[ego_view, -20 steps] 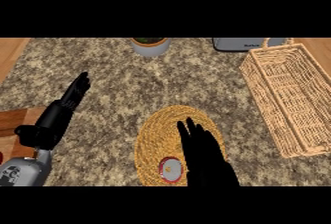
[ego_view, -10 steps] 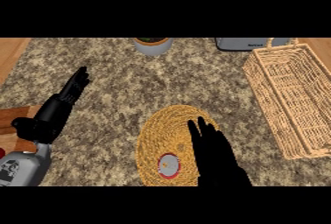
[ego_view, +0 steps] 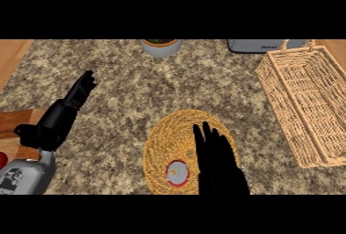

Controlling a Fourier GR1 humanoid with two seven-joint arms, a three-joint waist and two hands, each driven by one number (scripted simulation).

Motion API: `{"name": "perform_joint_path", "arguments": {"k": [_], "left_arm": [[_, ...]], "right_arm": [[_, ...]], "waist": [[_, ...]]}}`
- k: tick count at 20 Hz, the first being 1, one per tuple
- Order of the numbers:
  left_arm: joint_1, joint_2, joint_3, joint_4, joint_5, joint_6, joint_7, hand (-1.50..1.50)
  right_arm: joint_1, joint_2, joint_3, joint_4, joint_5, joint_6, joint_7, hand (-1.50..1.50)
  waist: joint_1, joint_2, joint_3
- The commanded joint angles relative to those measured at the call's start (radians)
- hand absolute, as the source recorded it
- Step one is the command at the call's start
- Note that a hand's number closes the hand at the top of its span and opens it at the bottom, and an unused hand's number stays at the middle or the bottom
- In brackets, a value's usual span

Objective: Pick the can from the placemat and place it in the basket

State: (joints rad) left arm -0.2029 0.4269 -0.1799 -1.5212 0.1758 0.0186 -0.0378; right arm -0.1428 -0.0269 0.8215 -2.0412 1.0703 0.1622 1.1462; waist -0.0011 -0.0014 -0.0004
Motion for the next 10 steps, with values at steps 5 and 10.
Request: {"name": "perform_joint_path", "arguments": {"k": [5,10], "left_arm": [[0.007,-0.033,0.015,-0.023,-0.027,-0.020,0.035,0.00],[0.030,-0.055,0.041,-0.079,-0.050,-0.025,0.060,0.00]], "right_arm": [[0.089,0.026,0.076,0.122,0.098,-0.137,0.052,-1.50],[0.097,0.026,0.054,0.062,0.083,-0.117,0.008,-1.50]], "waist": [[-0.001,0.000,0.000],[0.001,0.000,0.001]]}}
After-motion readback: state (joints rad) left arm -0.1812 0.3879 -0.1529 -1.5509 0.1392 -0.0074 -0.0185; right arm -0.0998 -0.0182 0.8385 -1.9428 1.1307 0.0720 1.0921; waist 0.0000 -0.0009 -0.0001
